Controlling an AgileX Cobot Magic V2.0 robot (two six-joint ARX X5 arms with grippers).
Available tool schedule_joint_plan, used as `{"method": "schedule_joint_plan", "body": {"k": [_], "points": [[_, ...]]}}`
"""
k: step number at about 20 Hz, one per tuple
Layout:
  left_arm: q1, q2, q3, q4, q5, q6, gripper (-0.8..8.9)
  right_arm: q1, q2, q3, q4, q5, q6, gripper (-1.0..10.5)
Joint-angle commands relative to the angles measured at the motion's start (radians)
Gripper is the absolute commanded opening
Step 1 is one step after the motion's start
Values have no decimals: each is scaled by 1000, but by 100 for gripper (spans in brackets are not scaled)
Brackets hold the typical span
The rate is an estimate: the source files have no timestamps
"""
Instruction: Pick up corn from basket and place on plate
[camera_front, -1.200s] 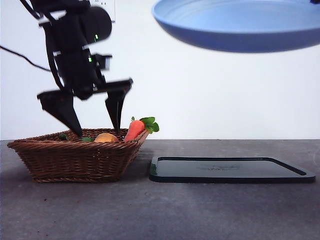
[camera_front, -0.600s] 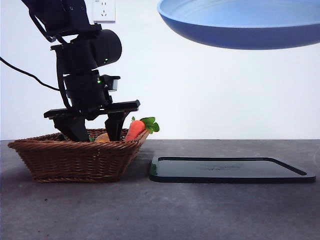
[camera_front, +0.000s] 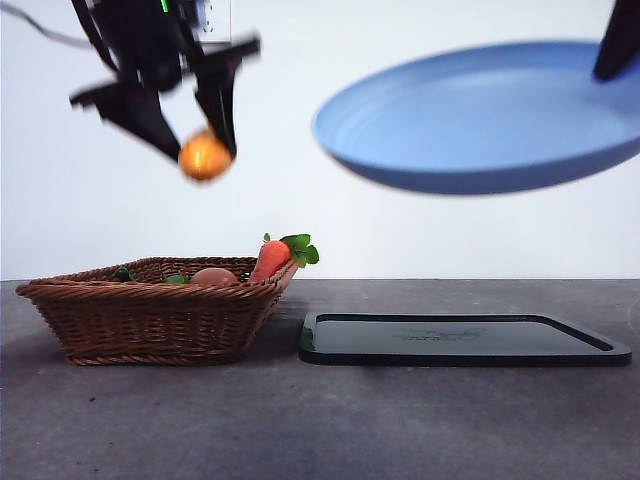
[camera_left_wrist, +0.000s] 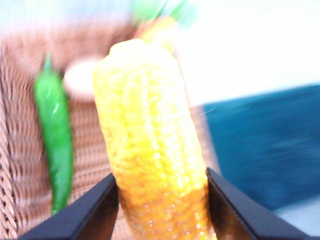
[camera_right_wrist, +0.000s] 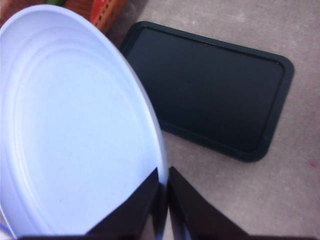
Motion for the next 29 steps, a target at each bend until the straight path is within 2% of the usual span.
{"method": "schedule_joint_plan", "body": {"k": [1,4,11,16,20,24,29], "points": [[-27,-74,26,-7,67,-4,205,3,117,21,77,-44,37,2],[-100,-115,26,-18,150,2,205,3,275,21,193,-140,86,2],[-245,-14,26,-46,149,124,205,-40,431,21,303,-308,173,2],[-282,114,26,-43,149,185,206,-82,444,21,300,-351,176,2],[-285,181,26,-24,149,183,209,-95,444,21,294,-372,173,2],[-286,192,26,-26,148,183,309,-95,444,21,293,-372,168,2],[-288,192,26,-32,148,185,343,-95,444,21,293,-372,168,2]]}}
